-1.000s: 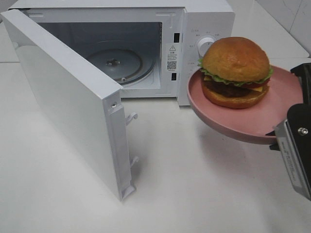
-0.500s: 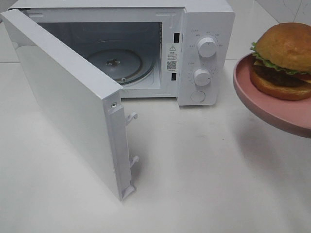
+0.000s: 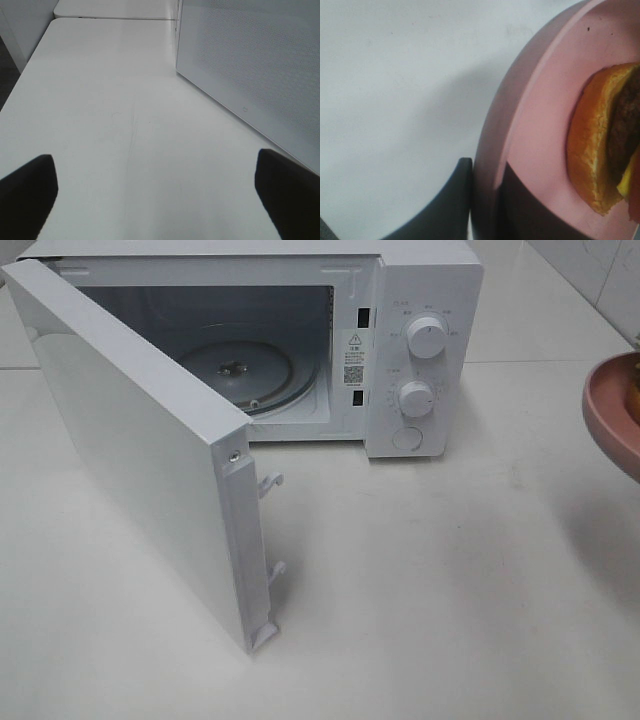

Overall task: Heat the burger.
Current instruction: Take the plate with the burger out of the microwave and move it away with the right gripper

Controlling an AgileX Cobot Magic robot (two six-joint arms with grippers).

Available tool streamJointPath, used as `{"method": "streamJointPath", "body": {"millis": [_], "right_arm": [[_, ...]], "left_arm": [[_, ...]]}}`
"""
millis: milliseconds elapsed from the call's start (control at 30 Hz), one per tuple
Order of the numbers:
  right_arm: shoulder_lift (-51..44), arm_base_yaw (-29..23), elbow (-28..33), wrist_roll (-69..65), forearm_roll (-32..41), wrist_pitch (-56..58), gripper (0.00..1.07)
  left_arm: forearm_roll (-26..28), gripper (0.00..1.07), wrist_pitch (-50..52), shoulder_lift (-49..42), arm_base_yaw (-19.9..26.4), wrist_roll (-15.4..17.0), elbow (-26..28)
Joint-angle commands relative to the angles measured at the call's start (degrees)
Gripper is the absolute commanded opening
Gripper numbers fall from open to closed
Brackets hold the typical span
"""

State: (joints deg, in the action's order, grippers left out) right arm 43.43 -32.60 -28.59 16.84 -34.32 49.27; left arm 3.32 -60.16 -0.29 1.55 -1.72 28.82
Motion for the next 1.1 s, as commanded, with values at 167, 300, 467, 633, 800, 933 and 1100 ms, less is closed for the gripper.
{"method": "streamJointPath", "body": {"millis": [167, 300, 467, 633, 800, 933, 1100], "right_arm": [[-0.6, 0.3, -0.6, -10.1, -5.9, 3.9, 0.01], [0.1, 0.3, -0.6, -14.6, -7.2, 6.9, 0.01], [2.1, 0.3, -0.6, -19.4, -8.9, 9.7, 0.01], [6.2, 0.3, -0.6, -26.5, -10.2, 12.0, 0.01], [10.5, 0.3, -1.5, -34.7, -10.5, 12.4, 0.01], [13.9, 0.3, -1.6, -40.2, -11.1, 12.6, 0.01], [18.1, 0.3, -1.6, -46.3, -11.8, 12.7, 0.01]], "left_arm": [[0.2, 1.0, 0.7, -1.1, 0.1, 0.5, -0.2], [0.2, 1.0, 0.7, -1.1, 0.1, 0.5, -0.2], [0.2, 1.0, 0.7, -1.1, 0.1, 0.5, -0.2], [0.2, 1.0, 0.7, -1.1, 0.1, 0.5, -0.2], [0.2, 1.0, 0.7, -1.1, 0.1, 0.5, -0.2], [0.2, 1.0, 0.7, -1.1, 0.1, 0.5, -0.2], [0.2, 1.0, 0.7, -1.1, 0.1, 0.5, -0.2]]}}
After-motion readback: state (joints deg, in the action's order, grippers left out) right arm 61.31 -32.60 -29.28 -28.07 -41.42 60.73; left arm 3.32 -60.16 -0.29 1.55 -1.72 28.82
